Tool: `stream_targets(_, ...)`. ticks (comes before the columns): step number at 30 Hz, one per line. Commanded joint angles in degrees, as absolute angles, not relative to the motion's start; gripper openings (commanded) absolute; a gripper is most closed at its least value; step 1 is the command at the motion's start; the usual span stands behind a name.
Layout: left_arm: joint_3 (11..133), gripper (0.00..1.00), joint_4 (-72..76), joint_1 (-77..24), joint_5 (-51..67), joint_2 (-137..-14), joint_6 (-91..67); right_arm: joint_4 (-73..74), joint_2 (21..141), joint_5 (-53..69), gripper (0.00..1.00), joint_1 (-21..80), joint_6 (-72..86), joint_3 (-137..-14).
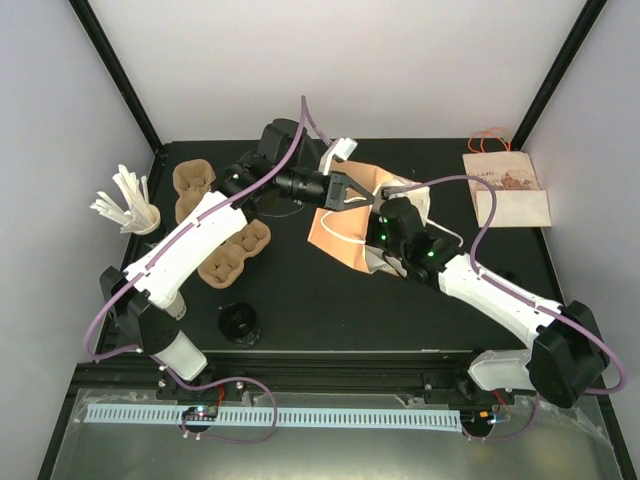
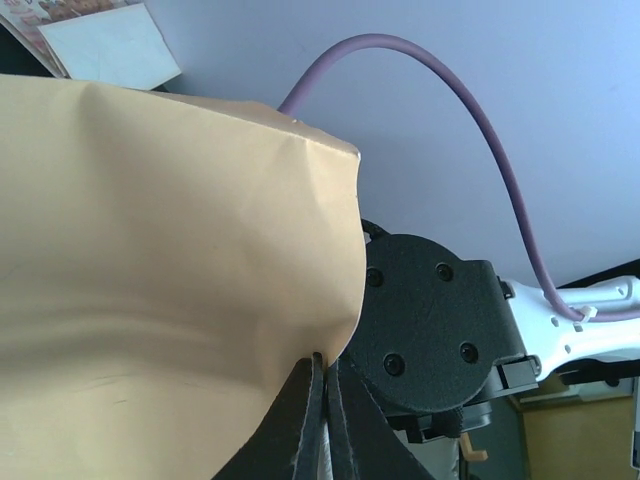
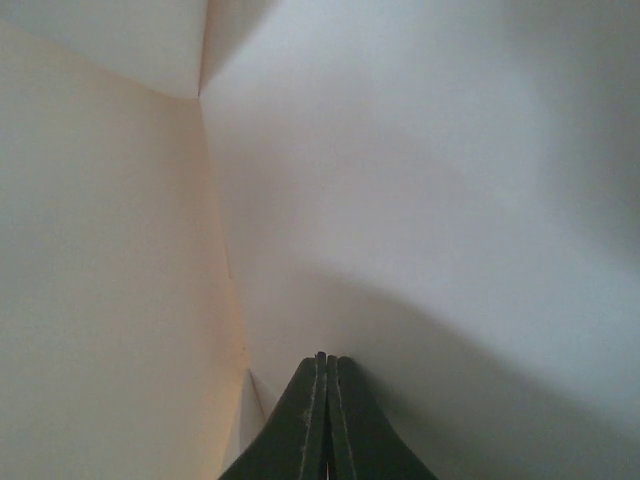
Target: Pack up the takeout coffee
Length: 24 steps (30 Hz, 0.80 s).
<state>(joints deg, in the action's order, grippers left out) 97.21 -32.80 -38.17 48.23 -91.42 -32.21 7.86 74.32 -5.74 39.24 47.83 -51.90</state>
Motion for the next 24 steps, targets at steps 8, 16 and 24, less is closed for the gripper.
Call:
stream_targets(8, 94.68, 0.01, -24.35, -38.41, 56.95, -87.65, -36.34, -4.46, 77.92, 15.26, 0.01, 39.37, 40.65, -51.99)
stream_targets(16, 91.43, 0.02, -17.65, -38.96, 60.40, -86.99, -40.41, -21.76, 76.92, 24.93, 0.02, 39.23, 43.72, -46.28)
stream_targets(24, 90.82, 0.02, -13.88, -38.96, 63.26, -87.02, -43.42, -14.29, 78.19, 19.37, 0.01, 39.11, 44.19, -48.85)
